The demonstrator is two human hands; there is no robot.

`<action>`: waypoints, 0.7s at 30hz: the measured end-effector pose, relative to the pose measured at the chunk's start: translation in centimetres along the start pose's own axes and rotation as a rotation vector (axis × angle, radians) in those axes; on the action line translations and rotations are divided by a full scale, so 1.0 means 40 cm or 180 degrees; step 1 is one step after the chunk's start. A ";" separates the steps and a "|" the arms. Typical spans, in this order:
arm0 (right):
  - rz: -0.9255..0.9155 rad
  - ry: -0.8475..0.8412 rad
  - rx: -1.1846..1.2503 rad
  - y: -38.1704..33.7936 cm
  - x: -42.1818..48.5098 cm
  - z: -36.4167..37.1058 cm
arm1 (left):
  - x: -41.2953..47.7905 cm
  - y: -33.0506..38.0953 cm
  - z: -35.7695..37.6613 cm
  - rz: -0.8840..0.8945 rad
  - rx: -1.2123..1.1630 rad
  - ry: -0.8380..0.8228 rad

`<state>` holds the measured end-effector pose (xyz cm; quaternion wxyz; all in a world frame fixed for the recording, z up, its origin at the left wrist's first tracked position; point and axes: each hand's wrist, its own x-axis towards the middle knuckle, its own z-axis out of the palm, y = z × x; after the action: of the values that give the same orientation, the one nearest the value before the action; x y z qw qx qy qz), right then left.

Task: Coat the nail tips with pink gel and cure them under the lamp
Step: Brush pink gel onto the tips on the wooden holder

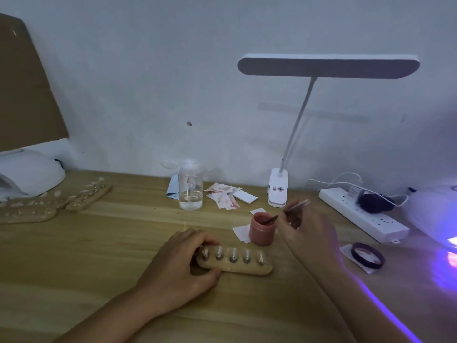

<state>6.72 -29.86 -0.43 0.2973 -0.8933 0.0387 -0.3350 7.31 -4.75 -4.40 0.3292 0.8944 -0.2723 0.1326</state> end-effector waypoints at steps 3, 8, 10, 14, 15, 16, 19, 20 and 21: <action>0.0041 0.0070 0.0081 0.001 0.001 -0.004 | 0.000 -0.003 -0.001 0.0013 -0.0003 0.0011; 0.0101 0.0029 0.0166 -0.003 0.009 -0.013 | -0.002 0.000 -0.001 0.0055 0.0043 0.0079; 0.0162 -0.0075 0.0173 -0.003 0.012 -0.018 | -0.004 0.001 -0.002 0.0079 0.0078 0.0086; 0.0375 0.0077 0.0428 -0.012 0.019 -0.051 | -0.007 0.001 -0.002 0.0081 0.0109 0.0092; 0.0497 0.0289 0.0680 -0.019 0.025 -0.069 | -0.007 -0.001 -0.002 0.0091 0.0120 0.0096; 0.0658 0.0477 0.1069 -0.029 0.028 -0.089 | -0.008 -0.003 -0.001 0.0098 0.0122 0.0096; 0.1122 0.0788 0.2462 -0.050 0.009 -0.135 | -0.004 -0.010 0.003 0.0136 0.0087 0.0103; 0.1248 0.0774 0.2743 -0.051 -0.011 -0.140 | -0.002 -0.013 0.004 0.0151 0.0077 0.0110; 0.1362 0.0669 0.2928 -0.046 -0.038 -0.142 | -0.001 -0.016 0.005 0.0155 0.0065 0.0105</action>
<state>1.79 -30.79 3.12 0.7157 -0.6038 0.0988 -0.3369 7.64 -4.46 -4.89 0.3212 0.8885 -0.2872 0.1581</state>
